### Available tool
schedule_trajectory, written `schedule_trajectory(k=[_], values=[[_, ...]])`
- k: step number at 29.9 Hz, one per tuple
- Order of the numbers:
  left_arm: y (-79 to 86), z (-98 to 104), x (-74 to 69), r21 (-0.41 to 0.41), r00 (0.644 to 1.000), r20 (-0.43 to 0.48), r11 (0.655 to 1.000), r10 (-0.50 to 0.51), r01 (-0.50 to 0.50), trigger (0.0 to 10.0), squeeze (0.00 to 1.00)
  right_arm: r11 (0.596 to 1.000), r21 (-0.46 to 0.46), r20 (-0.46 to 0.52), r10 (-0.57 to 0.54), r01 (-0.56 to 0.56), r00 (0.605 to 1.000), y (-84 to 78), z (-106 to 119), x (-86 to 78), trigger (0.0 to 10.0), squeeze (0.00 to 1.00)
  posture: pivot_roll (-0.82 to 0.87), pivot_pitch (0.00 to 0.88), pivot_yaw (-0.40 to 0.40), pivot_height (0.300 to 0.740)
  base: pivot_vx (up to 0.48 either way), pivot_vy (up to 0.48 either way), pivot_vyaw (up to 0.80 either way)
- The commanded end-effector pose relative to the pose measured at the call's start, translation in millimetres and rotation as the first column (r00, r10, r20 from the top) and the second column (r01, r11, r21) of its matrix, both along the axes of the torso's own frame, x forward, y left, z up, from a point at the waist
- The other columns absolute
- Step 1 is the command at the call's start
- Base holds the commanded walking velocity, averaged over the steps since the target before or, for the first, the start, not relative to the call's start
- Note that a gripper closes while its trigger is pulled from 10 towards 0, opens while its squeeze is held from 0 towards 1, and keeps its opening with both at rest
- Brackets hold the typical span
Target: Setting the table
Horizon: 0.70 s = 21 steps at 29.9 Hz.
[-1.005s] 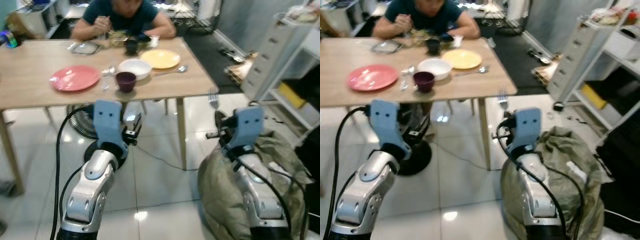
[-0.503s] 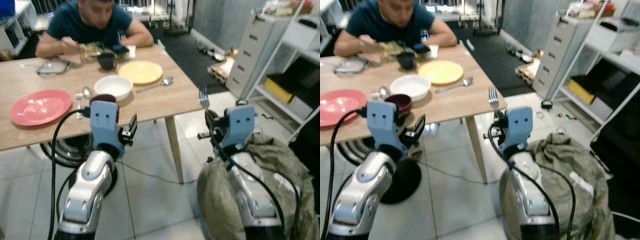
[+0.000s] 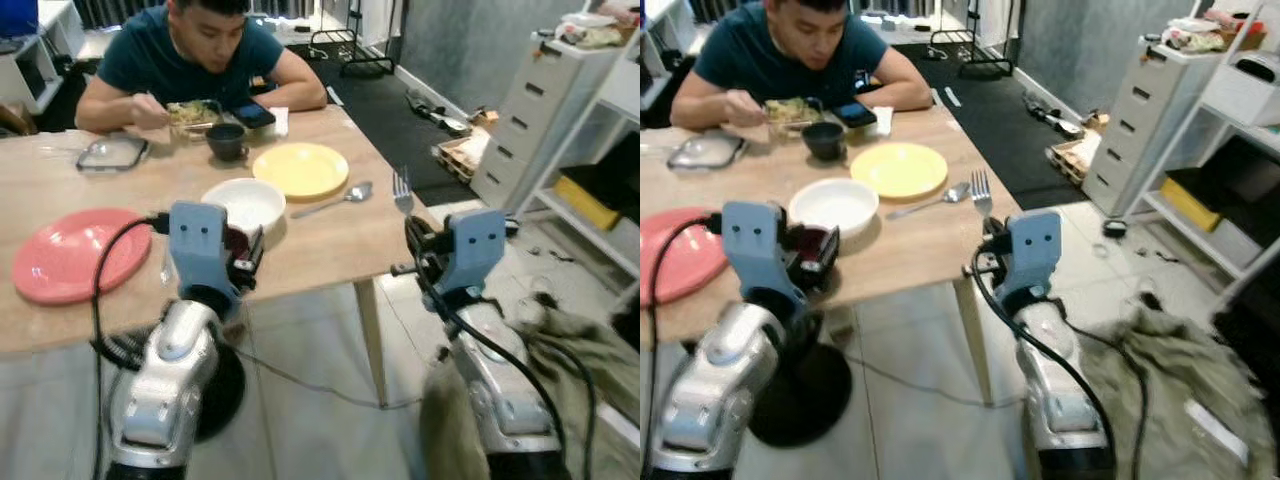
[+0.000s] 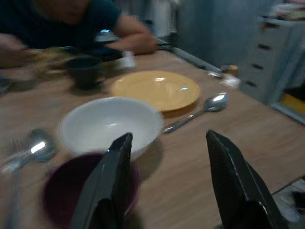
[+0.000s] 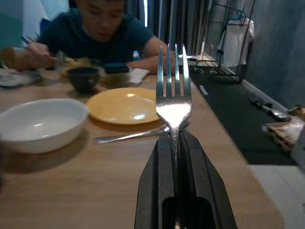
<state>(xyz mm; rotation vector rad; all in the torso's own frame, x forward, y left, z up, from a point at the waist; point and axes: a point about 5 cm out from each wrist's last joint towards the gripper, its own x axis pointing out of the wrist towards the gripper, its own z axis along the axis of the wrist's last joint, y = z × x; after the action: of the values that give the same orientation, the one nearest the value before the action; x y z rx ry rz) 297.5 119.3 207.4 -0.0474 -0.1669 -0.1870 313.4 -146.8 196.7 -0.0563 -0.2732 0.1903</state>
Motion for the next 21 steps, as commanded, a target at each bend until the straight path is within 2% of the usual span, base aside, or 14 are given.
schedule_trajectory(k=[1, 13, 18, 21], values=[[4.3, -4, -0.6, 0.014, 1.000, -0.015, 1.000, 0.018, -0.018, 10.0, 0.00, 1.000, 0.015, 0.004, 0.006, -0.006, 1.000, 1.5, 0, -0.4, 10.0, 0.00, -0.04, 0.000, 0.067, 0.740, 0.480, 0.000, 0.00], [3.7, -4, -0.1, 0.017, 1.000, -0.016, 1.000, 0.015, -0.014, 10.0, 0.00, 0.999, -0.023, -0.006, -0.039, 0.039, 0.999, -4.1, -2, 1.7, 10.0, 0.00, -0.04, 0.000, 0.072, 0.740, 0.480, 0.000, 0.00], [3.8, -6, -1.0, 0.011, 0.999, -0.037, 1.000, 0.009, -0.009, 10.0, 0.00, 0.994, -0.067, -0.050, -0.093, 0.090, 0.994, -11.6, -11, 5.1, 10.0, 0.00, -0.04, 0.000, 0.070, 0.740, 0.198, 0.000, 0.00], [3.3, -8, -7.1, 0.025, 0.998, -0.046, 0.999, -0.046, 0.047, 10.0, 0.00, 0.987, -0.125, -0.115, -0.118, 0.103, 0.986, -18.8, -24, 7.3, 10.0, 0.00, -0.03, 0.000, 0.068, 0.740, 0.000, 0.000, 0.00]])
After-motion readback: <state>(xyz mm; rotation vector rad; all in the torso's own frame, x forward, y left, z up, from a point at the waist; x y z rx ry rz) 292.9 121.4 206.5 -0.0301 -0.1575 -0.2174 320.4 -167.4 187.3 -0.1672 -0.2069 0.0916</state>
